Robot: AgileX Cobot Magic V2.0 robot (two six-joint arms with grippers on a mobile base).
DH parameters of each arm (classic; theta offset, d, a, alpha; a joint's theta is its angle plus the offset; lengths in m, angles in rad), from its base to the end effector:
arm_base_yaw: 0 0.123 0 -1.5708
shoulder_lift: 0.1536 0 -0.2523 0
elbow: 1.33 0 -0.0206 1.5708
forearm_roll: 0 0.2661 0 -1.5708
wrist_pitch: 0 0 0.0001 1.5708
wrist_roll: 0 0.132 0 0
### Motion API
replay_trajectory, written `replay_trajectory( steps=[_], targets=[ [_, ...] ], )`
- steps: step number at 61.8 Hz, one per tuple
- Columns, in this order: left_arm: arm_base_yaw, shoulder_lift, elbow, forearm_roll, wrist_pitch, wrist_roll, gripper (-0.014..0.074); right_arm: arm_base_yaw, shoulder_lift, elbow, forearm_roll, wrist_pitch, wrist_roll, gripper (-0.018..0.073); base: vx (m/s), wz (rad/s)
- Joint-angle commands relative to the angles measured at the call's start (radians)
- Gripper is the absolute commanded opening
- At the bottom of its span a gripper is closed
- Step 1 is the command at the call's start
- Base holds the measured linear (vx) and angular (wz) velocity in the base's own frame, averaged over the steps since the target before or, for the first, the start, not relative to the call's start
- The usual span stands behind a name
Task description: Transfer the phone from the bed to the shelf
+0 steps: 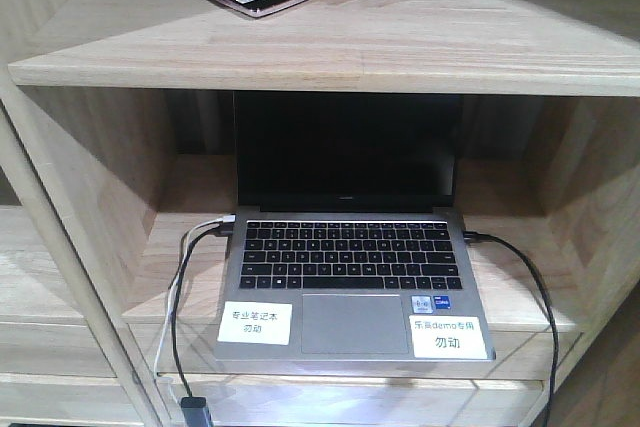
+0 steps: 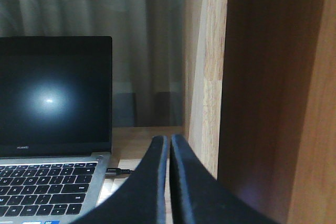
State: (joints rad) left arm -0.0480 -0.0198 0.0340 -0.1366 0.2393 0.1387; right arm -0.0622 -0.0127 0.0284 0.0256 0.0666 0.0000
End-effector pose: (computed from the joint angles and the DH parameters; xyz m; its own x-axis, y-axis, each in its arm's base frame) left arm 0.1436 -0.0112 0.1750 -0.1628 0.0138 -0.9866 0.0807 0.9967 0.0006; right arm 0.1459 -0.0089 0.1985 0.0065 0.0252 -0.9997 0.0603 0.9979 0.0255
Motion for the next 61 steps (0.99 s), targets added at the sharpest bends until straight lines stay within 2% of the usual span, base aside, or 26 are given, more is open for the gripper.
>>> replay_trajectory(
  steps=[1, 61],
  targets=[
    [-0.004, -0.004, 0.003, -0.009, -0.074, -0.004, 0.0001, -0.003, -0.005, 0.007, -0.015, -0.081, 0.000, -0.0004, 0.00, 0.00],
    [-0.004, -0.004, 0.003, -0.009, -0.074, -0.004, 0.0001, -0.003, -0.005, 0.007, -0.012, -0.075, 0.000, -0.0004, 0.00, 0.00]
  ],
)
